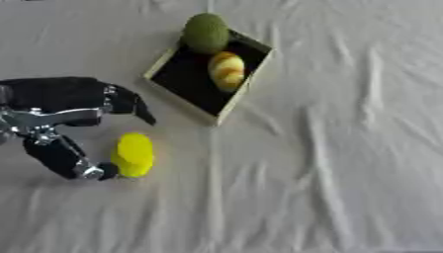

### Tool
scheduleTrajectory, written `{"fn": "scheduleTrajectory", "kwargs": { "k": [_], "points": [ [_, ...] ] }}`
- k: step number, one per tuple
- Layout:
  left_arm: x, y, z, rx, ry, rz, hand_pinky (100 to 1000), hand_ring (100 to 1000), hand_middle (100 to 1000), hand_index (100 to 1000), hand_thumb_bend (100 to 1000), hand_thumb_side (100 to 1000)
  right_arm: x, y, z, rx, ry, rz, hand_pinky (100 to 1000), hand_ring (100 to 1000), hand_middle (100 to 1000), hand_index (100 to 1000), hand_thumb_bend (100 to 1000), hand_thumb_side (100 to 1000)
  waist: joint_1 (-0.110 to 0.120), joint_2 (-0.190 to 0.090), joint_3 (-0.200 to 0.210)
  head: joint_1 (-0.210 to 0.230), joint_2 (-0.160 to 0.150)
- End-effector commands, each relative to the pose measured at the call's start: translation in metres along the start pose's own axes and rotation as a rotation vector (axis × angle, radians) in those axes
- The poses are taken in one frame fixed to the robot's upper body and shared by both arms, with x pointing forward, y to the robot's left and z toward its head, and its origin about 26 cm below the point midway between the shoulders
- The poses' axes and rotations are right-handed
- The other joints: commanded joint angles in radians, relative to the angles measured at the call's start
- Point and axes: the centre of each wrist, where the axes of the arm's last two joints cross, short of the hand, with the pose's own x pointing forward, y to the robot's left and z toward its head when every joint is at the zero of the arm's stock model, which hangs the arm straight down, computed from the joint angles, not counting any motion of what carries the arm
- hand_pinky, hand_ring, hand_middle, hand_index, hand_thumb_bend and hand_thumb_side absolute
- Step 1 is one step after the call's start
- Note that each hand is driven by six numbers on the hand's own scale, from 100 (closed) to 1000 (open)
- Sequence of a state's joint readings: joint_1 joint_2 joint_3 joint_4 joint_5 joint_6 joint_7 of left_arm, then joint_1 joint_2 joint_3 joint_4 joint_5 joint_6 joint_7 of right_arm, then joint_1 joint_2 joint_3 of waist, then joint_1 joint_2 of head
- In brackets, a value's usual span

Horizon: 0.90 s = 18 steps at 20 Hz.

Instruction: Pick up objects on the table and place them in the box.

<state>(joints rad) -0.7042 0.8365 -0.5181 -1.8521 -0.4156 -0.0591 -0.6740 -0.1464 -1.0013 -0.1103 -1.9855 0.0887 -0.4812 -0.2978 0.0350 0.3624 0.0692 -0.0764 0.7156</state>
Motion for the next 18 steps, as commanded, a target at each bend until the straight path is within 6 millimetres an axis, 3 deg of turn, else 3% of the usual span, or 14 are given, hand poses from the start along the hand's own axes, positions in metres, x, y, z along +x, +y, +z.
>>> {"fn": "scheduleTrajectory", "kwargs": {
  "k": [1, 6, 17, 18],
  "points": [
    [-0.007, 0.000, 0.001, -0.003, 0.040, -0.016, 890, 862, 792, 883, 430, 100, 0.004, -0.006, -0.007, 0.001, -0.025, 0.008, 978, 911, 637, 882, 100, 100, -0.002, -0.022, -0.001, 0.002, -0.006],
    [-0.015, -0.009, -0.005, -0.040, 0.055, -0.009, 892, 866, 800, 888, 429, 100, 0.004, -0.005, -0.008, -0.005, -0.018, -0.008, 982, 910, 632, 880, 100, 100, -0.002, -0.021, -0.003, 0.004, -0.005],
    [-0.024, -0.021, -0.014, -0.075, 0.069, 0.006, 883, 851, 794, 882, 405, 100, 0.003, -0.002, -0.004, -0.024, 0.023, -0.025, 990, 911, 624, 877, 100, 187, -0.002, -0.020, -0.007, 0.010, -0.007],
    [-0.025, -0.021, -0.014, -0.078, 0.073, 0.008, 881, 845, 788, 877, 396, 100, 0.003, -0.002, -0.003, -0.026, 0.028, -0.027, 991, 910, 623, 877, 100, 226, -0.002, -0.020, -0.007, 0.010, -0.007]
  ]
}}
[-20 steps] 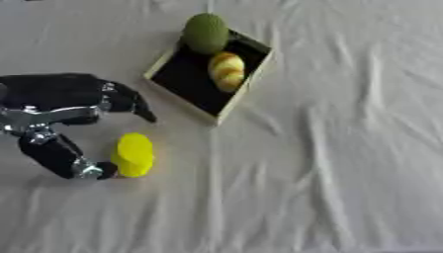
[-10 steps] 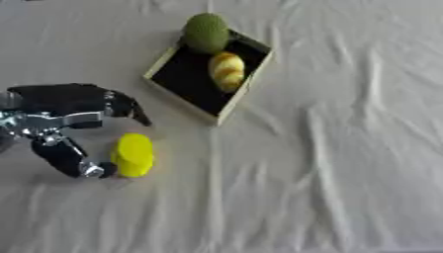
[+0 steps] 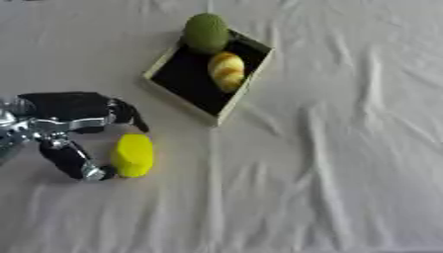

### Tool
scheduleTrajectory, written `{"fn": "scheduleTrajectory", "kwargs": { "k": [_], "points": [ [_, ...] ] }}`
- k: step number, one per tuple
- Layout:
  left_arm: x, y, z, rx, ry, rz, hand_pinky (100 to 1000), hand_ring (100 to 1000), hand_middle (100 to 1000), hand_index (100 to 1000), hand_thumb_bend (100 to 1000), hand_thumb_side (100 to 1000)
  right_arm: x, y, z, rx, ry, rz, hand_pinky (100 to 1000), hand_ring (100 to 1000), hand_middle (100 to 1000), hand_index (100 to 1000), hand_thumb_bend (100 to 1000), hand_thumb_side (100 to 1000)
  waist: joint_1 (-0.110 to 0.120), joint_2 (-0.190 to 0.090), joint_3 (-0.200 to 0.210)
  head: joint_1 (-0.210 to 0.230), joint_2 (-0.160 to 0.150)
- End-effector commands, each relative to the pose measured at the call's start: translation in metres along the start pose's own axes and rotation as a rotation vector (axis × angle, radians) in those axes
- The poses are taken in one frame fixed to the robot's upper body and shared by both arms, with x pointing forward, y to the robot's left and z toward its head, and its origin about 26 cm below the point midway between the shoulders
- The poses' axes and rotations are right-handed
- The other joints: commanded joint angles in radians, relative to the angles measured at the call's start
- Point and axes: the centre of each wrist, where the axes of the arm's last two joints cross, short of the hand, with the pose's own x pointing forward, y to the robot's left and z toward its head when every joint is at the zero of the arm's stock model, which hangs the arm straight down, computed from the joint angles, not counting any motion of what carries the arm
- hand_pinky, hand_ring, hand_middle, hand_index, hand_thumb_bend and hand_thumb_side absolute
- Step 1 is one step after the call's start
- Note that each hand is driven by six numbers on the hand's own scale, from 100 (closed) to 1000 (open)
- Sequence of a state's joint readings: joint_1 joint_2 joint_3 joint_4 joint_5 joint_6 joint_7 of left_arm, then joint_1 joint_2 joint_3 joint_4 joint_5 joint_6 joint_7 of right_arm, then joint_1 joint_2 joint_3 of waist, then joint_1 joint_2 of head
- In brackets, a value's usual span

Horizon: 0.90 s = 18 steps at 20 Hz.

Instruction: Pick up objects on the table and place them in the box.

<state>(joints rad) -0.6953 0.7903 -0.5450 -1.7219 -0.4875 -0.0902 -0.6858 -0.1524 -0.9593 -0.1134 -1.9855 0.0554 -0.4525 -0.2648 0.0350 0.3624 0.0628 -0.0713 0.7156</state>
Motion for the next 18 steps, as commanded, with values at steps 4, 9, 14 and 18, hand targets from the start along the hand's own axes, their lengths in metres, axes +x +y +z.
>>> {"fn": "scheduleTrajectory", "kwargs": {
  "k": [4, 9, 14, 18],
  "points": [
    [-0.0058, -0.0001, 0.0003, -0.003, 0.033, -0.019, 871, 826, 767, 862, 355, 100, 0.0034, -0.0063, -0.0043, -0.010, -0.007, 0.009, 993, 910, 620, 876, 100, 252, -0.001, -0.019, -0.003, 0.007, -0.007],
    [-0.0072, -0.0023, -0.0018, 0.005, 0.043, -0.029, 862, 805, 741, 811, 345, 100, 0.0029, -0.0053, -0.0020, -0.020, 0.009, 0.001, 996, 910, 616, 875, 100, 301, -0.001, -0.020, -0.004, 0.009, -0.007],
    [-0.0071, -0.0030, -0.0038, 0.008, 0.060, -0.082, 843, 769, 684, 729, 312, 100, 0.0026, -0.0044, -0.0003, -0.028, 0.020, -0.011, 999, 910, 613, 874, 100, 348, 0.000, -0.021, -0.006, 0.011, -0.007],
    [-0.0061, -0.0009, -0.0013, 0.058, 0.060, -0.084, 796, 710, 596, 646, 157, 100, 0.0021, -0.0033, 0.0026, -0.029, 0.035, -0.014, 1000, 910, 611, 875, 100, 375, 0.000, -0.021, -0.006, 0.010, -0.006]
  ]
}}
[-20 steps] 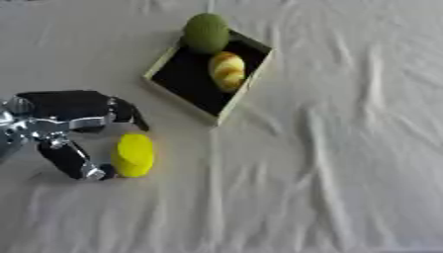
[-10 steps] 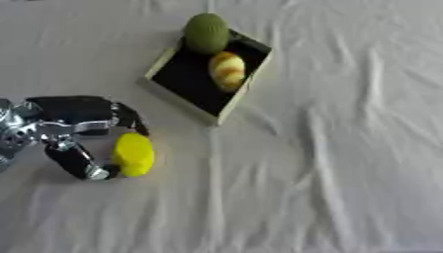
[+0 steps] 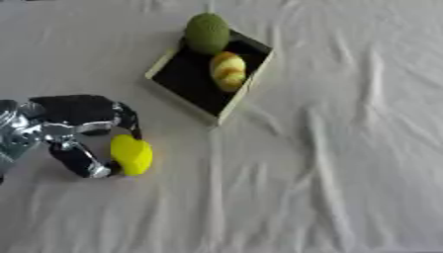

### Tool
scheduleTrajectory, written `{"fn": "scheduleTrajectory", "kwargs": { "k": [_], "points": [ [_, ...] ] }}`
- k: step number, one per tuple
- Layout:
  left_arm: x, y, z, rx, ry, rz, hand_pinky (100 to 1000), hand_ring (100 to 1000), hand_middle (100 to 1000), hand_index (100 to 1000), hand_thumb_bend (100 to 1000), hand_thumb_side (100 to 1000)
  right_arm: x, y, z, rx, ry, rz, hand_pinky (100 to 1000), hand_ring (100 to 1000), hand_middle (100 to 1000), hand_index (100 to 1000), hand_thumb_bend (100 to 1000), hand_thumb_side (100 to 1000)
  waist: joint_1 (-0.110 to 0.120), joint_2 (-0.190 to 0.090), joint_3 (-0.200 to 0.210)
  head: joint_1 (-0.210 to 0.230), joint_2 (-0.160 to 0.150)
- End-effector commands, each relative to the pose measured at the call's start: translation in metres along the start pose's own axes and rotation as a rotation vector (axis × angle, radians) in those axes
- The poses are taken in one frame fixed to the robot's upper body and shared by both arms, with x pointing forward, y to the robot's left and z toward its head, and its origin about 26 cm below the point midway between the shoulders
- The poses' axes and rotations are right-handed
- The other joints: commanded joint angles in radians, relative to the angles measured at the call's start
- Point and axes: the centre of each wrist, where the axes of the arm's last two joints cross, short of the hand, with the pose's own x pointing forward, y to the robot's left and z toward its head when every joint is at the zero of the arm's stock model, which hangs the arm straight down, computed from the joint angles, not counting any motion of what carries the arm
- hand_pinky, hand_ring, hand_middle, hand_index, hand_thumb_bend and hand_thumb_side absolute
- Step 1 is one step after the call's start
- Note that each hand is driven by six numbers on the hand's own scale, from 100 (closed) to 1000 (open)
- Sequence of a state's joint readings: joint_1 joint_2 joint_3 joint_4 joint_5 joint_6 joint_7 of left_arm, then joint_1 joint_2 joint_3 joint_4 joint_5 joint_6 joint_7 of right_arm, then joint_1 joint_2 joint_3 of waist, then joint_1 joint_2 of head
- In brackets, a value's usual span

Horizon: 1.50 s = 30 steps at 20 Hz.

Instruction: Pick up objects on the table and place them in the box.

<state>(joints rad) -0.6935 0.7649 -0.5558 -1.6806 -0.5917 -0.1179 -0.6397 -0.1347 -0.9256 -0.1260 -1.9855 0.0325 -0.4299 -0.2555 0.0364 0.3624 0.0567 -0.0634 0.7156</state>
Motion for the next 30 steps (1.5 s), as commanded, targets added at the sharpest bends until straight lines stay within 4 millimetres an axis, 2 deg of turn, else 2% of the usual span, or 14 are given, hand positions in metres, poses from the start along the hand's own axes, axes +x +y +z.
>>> {"fn": "scheduleTrajectory", "kwargs": {
  "k": [1, 2, 5, 11, 14, 16, 19, 23, 28, 30],
  "points": [
    [-0.002, 0.010, 0.010, 0.070, 0.021, -0.017, 786, 699, 584, 633, 131, 100, 0.004, -0.006, -0.004, -0.004, -0.011, 0.015, 1000, 910, 611, 874, 100, 377, -0.001, -0.021, 0.000, 0.001, -0.006],
    [-0.001, 0.013, 0.014, 0.099, 0.022, -0.021, 772, 677, 554, 611, 100, 100, 0.004, -0.006, -0.004, -0.005, -0.006, 0.015, 1000, 910, 610, 874, 100, 384, -0.001, -0.020, 0.001, 0.000, -0.006],
    [0.008, 0.026, 0.027, 0.186, 0.009, -0.050, 754, 655, 531, 581, 100, 100, 0.003, -0.006, -0.002, -0.008, 0.007, 0.017, 1000, 910, 609, 874, 100, 393, 0.000, -0.020, 0.002, -0.003, -0.006],
    [0.036, 0.070, 0.053, 0.388, -0.032, -0.138, 738, 612, 496, 530, 103, 100, 0.003, -0.007, -0.001, -0.016, 0.022, 0.018, 1000, 909, 608, 873, 100, 388, 0.000, -0.026, 0.006, -0.008, -0.001],
    [0.048, 0.090, 0.059, 0.462, -0.061, -0.188, 742, 613, 499, 532, 100, 100, 0.003, -0.008, 0.000, -0.021, 0.022, 0.021, 1000, 909, 607, 873, 100, 379, -0.001, -0.031, 0.008, -0.014, 0.003],
    [0.053, 0.100, 0.054, 0.492, -0.078, -0.200, 741, 613, 500, 535, 100, 100, 0.003, -0.008, -0.001, -0.024, 0.022, 0.019, 1000, 910, 608, 873, 100, 378, -0.001, -0.035, 0.010, -0.016, 0.004],
    [0.050, 0.111, 0.034, 0.528, -0.067, -0.171, 734, 611, 503, 545, 100, 100, 0.003, -0.007, -0.001, -0.021, 0.017, 0.011, 1000, 910, 608, 873, 100, 382, -0.004, -0.039, 0.011, -0.015, 0.004],
    [0.037, 0.115, -0.009, 0.556, -0.031, -0.131, 731, 613, 510, 551, 100, 100, 0.003, -0.007, -0.003, -0.017, 0.008, -0.003, 1000, 911, 610, 872, 100, 371, -0.009, -0.044, 0.005, -0.013, 0.003],
    [0.026, 0.107, -0.067, 0.540, 0.013, -0.106, 730, 615, 516, 560, 100, 100, 0.004, -0.007, -0.005, -0.024, -0.006, -0.018, 1000, 911, 610, 872, 100, 374, -0.011, -0.045, 0.000, -0.006, 0.001],
    [0.024, 0.101, -0.085, 0.530, 0.024, -0.097, 729, 615, 517, 561, 100, 100, 0.004, -0.007, -0.005, -0.022, -0.007, -0.023, 1000, 912, 610, 872, 100, 378, -0.011, -0.045, -0.001, -0.004, 0.000]
  ]
}}
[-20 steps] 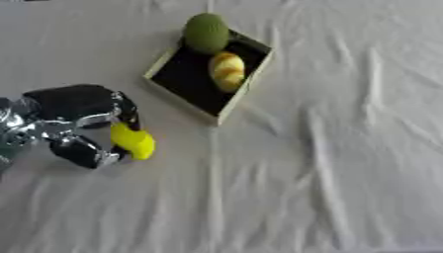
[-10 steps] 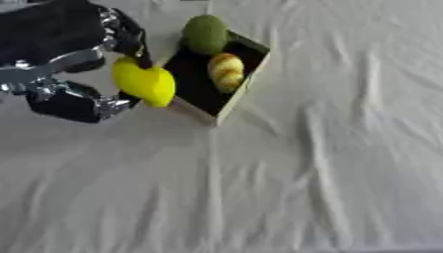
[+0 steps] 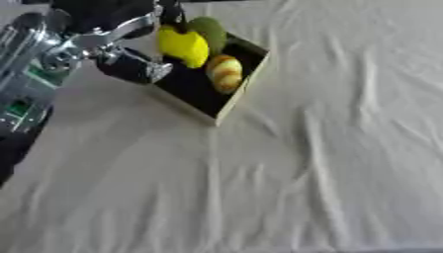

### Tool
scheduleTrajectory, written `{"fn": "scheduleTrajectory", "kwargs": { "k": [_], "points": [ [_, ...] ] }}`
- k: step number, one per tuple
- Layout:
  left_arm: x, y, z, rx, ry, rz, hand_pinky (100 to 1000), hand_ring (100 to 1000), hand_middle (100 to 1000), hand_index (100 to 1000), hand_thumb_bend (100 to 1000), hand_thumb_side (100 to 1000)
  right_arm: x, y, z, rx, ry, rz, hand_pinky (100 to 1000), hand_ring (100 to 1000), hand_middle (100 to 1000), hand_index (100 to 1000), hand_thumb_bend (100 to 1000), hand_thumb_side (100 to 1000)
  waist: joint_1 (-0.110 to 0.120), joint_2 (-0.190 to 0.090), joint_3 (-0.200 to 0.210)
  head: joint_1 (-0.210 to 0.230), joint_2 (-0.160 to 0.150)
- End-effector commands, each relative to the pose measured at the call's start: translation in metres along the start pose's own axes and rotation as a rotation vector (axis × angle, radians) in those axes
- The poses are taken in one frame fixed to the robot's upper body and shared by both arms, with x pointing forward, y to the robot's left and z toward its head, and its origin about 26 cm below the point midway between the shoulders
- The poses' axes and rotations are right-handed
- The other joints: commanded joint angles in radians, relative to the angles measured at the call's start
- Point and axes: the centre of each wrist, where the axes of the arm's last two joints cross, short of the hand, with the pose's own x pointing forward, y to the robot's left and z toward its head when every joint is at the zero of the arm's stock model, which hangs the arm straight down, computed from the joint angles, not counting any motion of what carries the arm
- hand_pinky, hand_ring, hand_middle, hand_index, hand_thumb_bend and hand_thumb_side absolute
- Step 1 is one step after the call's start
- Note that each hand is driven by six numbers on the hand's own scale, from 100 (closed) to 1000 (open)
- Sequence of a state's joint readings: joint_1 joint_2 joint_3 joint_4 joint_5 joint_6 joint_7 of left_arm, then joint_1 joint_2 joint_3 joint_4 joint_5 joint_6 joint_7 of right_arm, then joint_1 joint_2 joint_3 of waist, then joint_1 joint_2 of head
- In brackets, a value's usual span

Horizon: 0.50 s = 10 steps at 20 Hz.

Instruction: Pick up objects on the table and place them in the box.

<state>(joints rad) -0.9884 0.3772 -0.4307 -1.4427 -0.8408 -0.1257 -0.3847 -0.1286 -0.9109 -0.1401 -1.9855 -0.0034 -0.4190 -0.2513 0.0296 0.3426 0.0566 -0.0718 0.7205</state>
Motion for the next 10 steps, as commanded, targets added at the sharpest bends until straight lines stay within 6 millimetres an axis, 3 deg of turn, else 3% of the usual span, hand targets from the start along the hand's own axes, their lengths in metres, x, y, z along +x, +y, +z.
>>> {"fn": "scheduleTrajectory", "kwargs": {
  "k": [1, 10],
  "points": [
    [-0.004, -0.013, -0.017, 0.005, 0.023, -0.013, 729, 615, 518, 563, 100, 100, 0.005, -0.005, -0.008, 0.006, -0.034, 0.002, 1000, 912, 609, 871, 100, 379, -0.004, -0.025, -0.002, 0.005, -0.004],
    [-0.019, -0.059, -0.026, -0.075, 0.092, -0.029, 734, 620, 526, 576, 100, 100, 0.005, -0.005, -0.007, -0.002, -0.034, -0.012, 1000, 912, 607, 870, 100, 397, -0.002, -0.021, -0.009, 0.009, -0.005]
  ]
}}
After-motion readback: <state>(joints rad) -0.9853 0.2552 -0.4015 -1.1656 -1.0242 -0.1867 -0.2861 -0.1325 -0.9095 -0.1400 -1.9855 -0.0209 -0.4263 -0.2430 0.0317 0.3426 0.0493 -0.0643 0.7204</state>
